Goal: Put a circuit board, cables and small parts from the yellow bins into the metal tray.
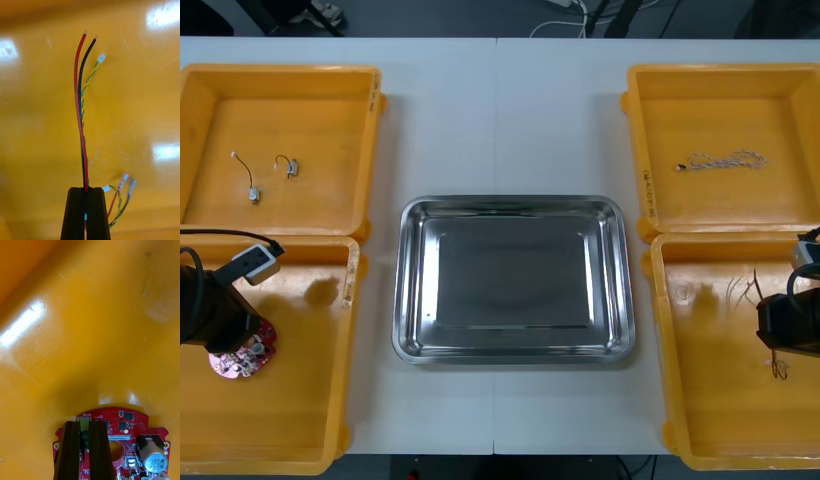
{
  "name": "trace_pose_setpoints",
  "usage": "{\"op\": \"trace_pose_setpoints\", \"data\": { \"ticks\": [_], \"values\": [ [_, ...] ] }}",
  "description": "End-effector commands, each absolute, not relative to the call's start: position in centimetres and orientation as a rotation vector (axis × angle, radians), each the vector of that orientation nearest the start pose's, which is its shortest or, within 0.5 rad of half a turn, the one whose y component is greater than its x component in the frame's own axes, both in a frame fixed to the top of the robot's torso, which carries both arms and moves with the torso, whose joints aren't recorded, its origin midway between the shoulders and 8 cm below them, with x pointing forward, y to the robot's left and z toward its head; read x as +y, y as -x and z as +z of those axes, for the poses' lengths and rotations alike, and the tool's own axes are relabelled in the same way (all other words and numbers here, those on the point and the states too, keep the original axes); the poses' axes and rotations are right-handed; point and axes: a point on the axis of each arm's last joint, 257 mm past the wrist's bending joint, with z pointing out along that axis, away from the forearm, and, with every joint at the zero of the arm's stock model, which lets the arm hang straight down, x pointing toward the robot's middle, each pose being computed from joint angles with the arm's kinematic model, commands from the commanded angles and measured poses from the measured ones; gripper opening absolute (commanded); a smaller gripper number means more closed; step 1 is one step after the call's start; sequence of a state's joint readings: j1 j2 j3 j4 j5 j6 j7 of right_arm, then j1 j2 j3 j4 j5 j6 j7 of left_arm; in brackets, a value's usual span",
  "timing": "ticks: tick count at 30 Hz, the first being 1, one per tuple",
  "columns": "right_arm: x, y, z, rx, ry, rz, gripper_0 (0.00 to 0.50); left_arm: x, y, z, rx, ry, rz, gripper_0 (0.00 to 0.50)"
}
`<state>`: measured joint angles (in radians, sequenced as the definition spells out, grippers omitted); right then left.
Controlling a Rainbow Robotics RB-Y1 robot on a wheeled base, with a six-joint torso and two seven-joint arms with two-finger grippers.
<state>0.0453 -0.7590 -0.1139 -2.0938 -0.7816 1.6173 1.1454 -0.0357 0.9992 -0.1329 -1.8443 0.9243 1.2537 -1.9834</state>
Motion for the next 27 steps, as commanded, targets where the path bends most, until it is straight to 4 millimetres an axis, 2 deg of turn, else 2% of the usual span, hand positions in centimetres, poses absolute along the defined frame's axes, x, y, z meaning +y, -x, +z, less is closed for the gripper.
{"op": "trace_pose_setpoints", "data": {
  "ticks": [1, 9, 13, 14, 17, 27],
  "values": [
    [-37.3, -36.4, -22.2, 2.697, -0.146, 0.016, 0.000, 40.0, -38.4, -30.5, 2.540, -1.139, 0.207, 0.000],
    [-37.1, -35.7, -18.8, 2.715, -0.141, 0.063, 0.000, 40.0, -38.5, -26.8, 2.549, -1.132, 0.228, 0.000],
    [-37.1, -35.3, -17.8, 2.723, -0.130, 0.090, 0.000, 39.6, -38.6, -24.8, 2.544, -1.131, 0.247, 0.000],
    [-37.1, -35.3, -17.8, 2.723, -0.130, 0.090, 0.000, 39.6, -38.6, -24.8, 2.544, -1.131, 0.247, 0.000],
    [-37.3, -35.1, -16.9, 2.721, -0.109, 0.091, 0.000, 39.0, -38.7, -22.8, 2.556, -1.089, 0.258, 0.000],
    [-36.7, -35.2, -14.1, 2.656, 0.019, 0.017, 0.000, 35.6, -38.2, -19.4, 2.596, -0.943, 0.252, 0.000]
  ]
}}
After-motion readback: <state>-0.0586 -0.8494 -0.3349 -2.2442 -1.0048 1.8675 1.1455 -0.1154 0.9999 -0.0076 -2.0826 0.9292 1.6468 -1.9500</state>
